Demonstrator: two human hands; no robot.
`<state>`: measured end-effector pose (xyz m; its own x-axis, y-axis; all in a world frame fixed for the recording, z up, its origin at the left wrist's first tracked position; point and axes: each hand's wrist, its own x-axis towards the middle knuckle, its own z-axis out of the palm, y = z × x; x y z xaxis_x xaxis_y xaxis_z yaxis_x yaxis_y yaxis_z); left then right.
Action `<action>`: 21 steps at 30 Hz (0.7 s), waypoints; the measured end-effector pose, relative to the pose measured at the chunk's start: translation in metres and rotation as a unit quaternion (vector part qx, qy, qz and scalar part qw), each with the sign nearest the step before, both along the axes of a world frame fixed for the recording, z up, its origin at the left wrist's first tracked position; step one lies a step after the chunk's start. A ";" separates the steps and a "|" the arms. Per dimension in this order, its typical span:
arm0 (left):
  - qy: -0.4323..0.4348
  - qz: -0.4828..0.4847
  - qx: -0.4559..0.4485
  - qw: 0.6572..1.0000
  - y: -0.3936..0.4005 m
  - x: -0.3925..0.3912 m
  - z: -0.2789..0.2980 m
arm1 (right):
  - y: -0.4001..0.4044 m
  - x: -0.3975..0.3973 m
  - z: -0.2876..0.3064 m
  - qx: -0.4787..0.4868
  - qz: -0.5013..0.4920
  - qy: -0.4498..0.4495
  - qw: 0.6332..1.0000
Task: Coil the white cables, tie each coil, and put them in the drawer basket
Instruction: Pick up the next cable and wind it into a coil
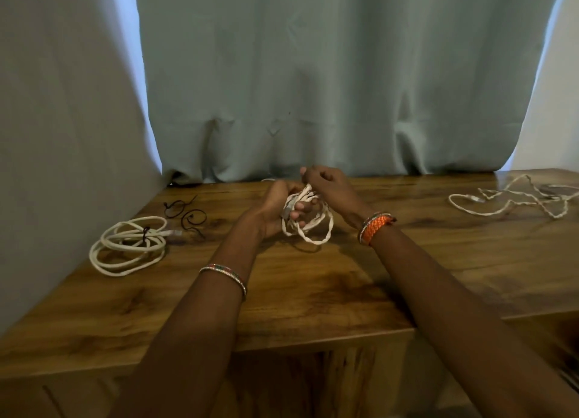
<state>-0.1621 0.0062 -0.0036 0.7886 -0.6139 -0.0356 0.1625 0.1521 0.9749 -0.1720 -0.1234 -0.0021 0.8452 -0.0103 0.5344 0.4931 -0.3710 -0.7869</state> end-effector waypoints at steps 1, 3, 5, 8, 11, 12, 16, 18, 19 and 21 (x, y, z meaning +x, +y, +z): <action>0.008 0.018 -0.004 1.000 0.000 0.001 0.001 | 0.003 0.000 -0.004 0.036 0.022 0.017 0.999; 0.014 0.058 0.000 0.998 0.001 0.003 0.003 | 0.012 0.001 -0.010 0.081 0.046 0.019 0.996; -0.010 0.135 0.012 0.991 0.002 0.005 0.003 | 0.020 0.000 -0.014 0.077 0.020 -0.010 0.997; -0.086 0.292 0.018 0.952 0.000 0.009 -0.001 | 0.030 -0.003 -0.018 0.067 -0.024 -0.055 0.996; -0.115 0.431 0.036 0.894 0.003 0.019 -0.007 | 0.038 -0.004 -0.024 0.030 -0.023 -0.056 0.998; -0.135 0.470 0.053 0.871 0.005 0.023 -0.008 | 0.041 -0.003 -0.025 0.024 -0.025 -0.052 0.998; -0.131 0.478 0.040 0.868 0.003 0.029 -0.006 | 0.048 -0.004 -0.024 0.075 -0.048 -0.058 0.994; -0.035 0.346 -0.039 0.937 0.002 0.021 0.001 | 0.043 -0.005 -0.020 0.120 -0.052 -0.050 0.990; 0.004 0.244 -0.057 0.968 0.004 0.015 0.005 | 0.038 -0.006 -0.018 0.140 -0.045 -0.045 0.988; 0.027 0.087 -0.017 0.996 0.014 0.010 0.009 | 0.026 -0.006 -0.015 0.144 -0.042 -0.028 0.988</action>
